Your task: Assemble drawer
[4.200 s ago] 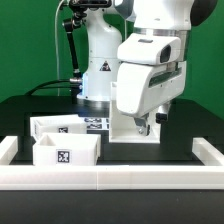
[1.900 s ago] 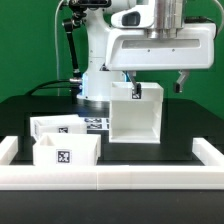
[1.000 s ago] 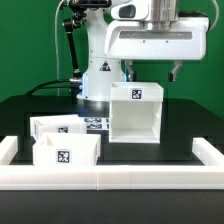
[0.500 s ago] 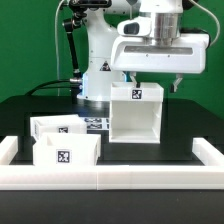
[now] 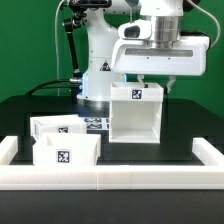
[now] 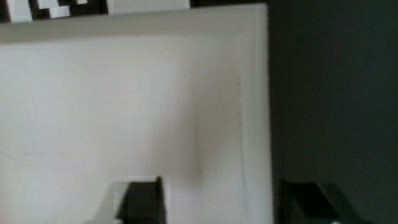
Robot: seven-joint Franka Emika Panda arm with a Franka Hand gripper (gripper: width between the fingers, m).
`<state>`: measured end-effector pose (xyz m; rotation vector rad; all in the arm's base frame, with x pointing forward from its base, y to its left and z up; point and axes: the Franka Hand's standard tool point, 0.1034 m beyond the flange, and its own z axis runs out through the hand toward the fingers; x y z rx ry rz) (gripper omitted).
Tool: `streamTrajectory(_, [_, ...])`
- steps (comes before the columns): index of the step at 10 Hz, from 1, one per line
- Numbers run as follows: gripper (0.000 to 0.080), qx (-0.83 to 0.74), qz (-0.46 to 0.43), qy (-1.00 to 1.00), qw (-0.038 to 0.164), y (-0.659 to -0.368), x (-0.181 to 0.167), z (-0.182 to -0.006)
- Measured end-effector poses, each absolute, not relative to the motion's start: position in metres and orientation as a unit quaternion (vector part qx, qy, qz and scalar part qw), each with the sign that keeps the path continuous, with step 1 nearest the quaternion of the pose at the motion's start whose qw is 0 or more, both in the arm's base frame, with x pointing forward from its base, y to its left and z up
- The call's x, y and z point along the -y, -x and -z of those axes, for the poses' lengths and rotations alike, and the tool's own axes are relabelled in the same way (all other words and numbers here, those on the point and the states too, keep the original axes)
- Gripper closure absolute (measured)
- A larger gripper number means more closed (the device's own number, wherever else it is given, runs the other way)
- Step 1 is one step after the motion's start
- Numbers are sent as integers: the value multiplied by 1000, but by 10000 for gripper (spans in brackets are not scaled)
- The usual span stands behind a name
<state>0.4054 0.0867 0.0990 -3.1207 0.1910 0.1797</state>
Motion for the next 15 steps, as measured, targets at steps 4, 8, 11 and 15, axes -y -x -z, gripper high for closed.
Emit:
streamTrajectory(4, [763,-61,-57,996,5,-405,-87,-99])
streamTrajectory(8, [763,-61,-58,996,5,-405,-87,-99])
streamTrajectory(11, [762,-61,-57,996,5,-406,-87,-99])
streamTrajectory(15, [762,-72,-36,997,17,-463,-90,-99])
